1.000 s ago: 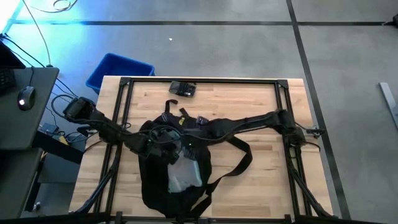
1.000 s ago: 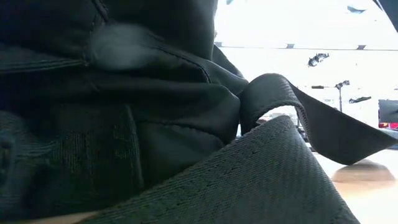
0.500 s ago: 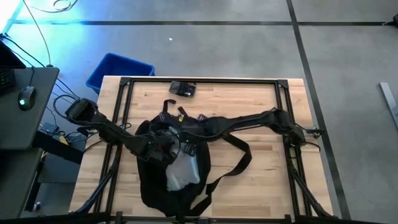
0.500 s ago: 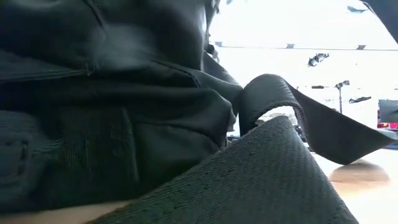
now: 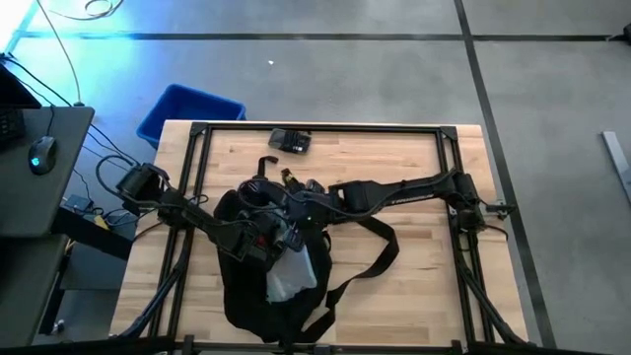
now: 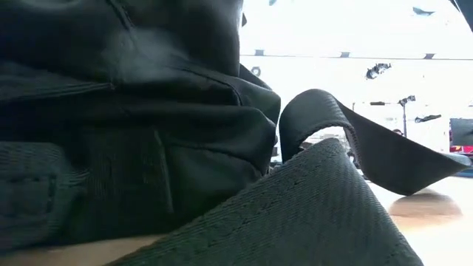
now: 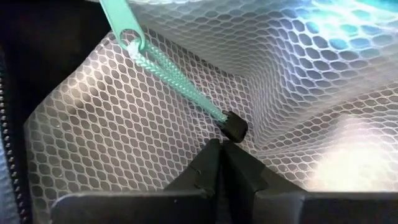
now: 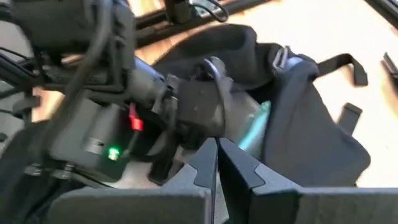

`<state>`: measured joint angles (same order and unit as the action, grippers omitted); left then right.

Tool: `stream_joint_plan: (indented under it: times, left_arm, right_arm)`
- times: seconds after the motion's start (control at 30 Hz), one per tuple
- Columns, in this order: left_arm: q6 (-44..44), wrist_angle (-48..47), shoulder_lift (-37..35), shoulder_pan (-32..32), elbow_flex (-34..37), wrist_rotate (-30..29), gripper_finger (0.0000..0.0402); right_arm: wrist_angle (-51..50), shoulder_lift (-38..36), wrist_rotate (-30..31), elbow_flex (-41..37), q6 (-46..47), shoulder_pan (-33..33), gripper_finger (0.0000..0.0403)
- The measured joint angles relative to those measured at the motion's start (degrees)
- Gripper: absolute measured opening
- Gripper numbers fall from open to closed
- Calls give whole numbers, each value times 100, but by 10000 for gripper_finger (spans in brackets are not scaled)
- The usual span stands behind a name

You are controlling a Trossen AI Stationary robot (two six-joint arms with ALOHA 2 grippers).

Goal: Unpack backpack
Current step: Put the transparent zip bag into the black backpack

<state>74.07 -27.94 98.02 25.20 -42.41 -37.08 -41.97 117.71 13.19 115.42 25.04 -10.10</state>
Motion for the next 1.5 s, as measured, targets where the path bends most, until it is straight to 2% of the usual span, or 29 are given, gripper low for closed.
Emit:
stream_joint_plan:
  times: [0.1, 0.17, 0.3, 0.4, 0.5, 0.67, 0.8, 0.87, 0.97, 1.13, 1.3, 1.37, 1.43, 1.5]
  left_arm:
    - [-126, -198, -241, -10, 50, 130, 0]
    - [-130, -332, -496, -1, 59, 307, 0]
    - [-374, -790, -1194, 109, 90, 788, 0]
    - [-561, -1134, -1796, 261, 24, 982, 0]
    - [-712, -1422, -2345, 431, -131, 1045, 0]
    - [-984, -1208, -2908, 813, -518, 1026, 0]
    - [-1392, -84, -2882, 1183, -614, 1185, 0]
    - [-1418, 480, -2730, 1337, -619, 1203, 0]
    - [-1186, 812, -2352, 1534, -621, 1189, 0]
    - [-315, 955, -1655, 1710, -621, 1237, 0]
    - [75, 1989, -855, 1805, -629, 1471, 0]
    - [164, 2306, -506, 1808, -629, 1564, 0]
    - [392, 2399, -203, 1788, -629, 1605, 0]
    - [835, 2392, 93, 1770, -635, 1591, 0]
  right_arm:
    - [39, -44, -68, 2, -3, -93, 0]
    - [30, -44, -409, 2, -195, -149, 0]
    - [42, -40, -1932, 0, -1431, -296, 12]
    - [-80, -40, -2953, 0, -2133, -546, 37]
    - [-231, 34, -3279, 7, -2652, -872, 74]
    - [-44, 402, -3042, -2, -3723, -1461, 137]
    - [382, 760, -2212, 4, -4144, -1802, 164]
    - [509, 942, -2000, 0, -4304, -1843, 169]
    - [711, 1150, -1876, -2, -4307, -1842, 171]
    - [684, 1388, -1171, -2, -4039, -1772, 171]
    - [434, 1435, -1680, 7, -4251, -1681, 171]
    - [194, 1508, -1678, 5, -4338, -1677, 171]
    - [104, 1580, -1381, 4, -4280, -1683, 160]
    - [44, 1642, -1042, 1, -4214, -1738, 131]
